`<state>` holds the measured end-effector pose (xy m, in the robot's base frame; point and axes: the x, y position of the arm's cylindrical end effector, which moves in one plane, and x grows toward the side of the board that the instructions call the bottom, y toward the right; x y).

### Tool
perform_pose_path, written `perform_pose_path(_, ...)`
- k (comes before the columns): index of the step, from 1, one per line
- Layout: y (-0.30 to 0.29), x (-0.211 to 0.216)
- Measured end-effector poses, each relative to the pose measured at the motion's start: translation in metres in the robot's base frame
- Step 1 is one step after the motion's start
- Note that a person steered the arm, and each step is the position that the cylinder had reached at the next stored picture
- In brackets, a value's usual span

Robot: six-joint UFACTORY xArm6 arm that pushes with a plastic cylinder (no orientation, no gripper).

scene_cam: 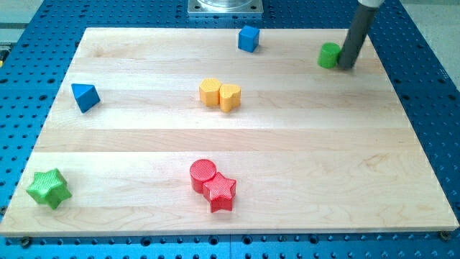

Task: Place the green blocks at the top right corner of the board

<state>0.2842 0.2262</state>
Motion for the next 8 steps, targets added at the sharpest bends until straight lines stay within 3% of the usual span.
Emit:
perform_pose_path(2,-0.014,0.030)
perform_pose_path(6,-0.013,-0.016)
perform_pose_path(8,-0.022,-0.005)
